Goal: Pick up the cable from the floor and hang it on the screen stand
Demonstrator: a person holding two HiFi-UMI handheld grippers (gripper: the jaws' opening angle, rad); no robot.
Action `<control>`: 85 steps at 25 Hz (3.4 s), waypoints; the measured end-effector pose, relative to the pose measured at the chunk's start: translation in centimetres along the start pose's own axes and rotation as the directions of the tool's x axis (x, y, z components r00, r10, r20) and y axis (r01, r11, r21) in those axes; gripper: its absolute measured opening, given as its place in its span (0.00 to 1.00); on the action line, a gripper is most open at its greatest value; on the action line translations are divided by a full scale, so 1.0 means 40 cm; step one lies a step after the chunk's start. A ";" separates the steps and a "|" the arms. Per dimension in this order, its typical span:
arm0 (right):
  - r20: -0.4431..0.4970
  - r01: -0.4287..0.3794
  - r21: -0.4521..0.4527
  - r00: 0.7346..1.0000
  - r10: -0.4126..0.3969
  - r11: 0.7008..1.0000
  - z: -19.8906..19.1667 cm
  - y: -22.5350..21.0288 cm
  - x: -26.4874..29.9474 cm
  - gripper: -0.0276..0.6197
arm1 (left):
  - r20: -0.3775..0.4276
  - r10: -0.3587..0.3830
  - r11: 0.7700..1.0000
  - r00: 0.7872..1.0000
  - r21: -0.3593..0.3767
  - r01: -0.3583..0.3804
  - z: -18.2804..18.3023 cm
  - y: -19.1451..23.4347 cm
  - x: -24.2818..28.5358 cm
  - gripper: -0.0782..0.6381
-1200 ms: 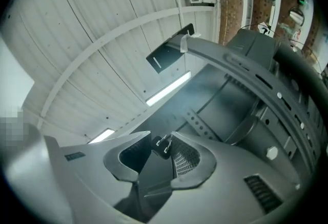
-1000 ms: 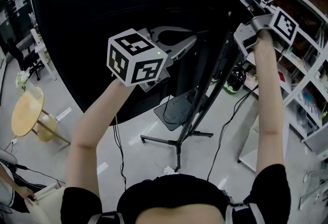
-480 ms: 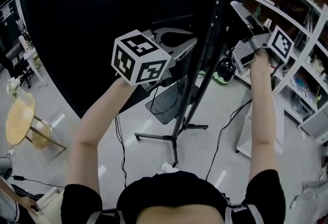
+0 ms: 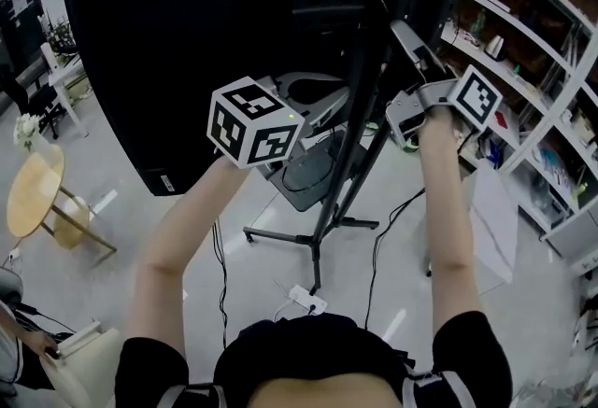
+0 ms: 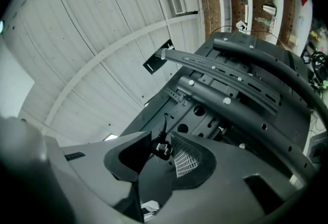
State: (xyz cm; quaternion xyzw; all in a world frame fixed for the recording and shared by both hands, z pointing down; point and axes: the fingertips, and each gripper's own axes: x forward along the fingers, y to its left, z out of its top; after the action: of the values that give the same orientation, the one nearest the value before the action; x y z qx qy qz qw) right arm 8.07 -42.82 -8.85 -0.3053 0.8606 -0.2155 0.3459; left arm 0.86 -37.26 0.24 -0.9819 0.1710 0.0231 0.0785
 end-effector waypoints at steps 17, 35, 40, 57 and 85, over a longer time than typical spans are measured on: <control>0.162 -0.212 0.231 0.971 0.177 0.950 -0.089 -0.019 0.045 0.25 | -0.015 0.132 0.985 0.991 -0.109 -0.133 -0.076 0.043 -0.134 0.12; 0.395 -0.463 0.328 0.859 0.326 0.823 -0.063 -0.047 0.033 0.28 | -0.041 0.146 0.984 0.988 -0.095 -0.149 -0.101 0.042 -0.140 0.12; 0.438 -0.518 0.346 0.827 0.354 0.783 -0.076 -0.061 0.033 0.31 | -0.053 0.163 0.982 0.985 -0.084 -0.168 -0.103 0.053 -0.157 0.12; 0.418 -0.481 0.327 0.846 0.332 0.814 -0.184 -0.118 -0.035 0.33 | -0.068 0.205 0.970 0.976 -0.119 -0.212 -0.188 0.072 -0.153 0.12; -0.151 0.232 -0.480 0.928 -0.341 0.846 -0.687 -0.199 -0.348 0.13 | -0.065 0.531 0.833 0.845 -0.142 -0.534 -0.481 -0.018 -0.264 0.12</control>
State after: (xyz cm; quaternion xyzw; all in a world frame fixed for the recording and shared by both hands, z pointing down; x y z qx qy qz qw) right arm -0.93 -34.78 20.57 -0.4761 0.8654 -0.0922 0.1266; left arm -8.48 -36.20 20.10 -0.8988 0.4359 0.0457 -0.0093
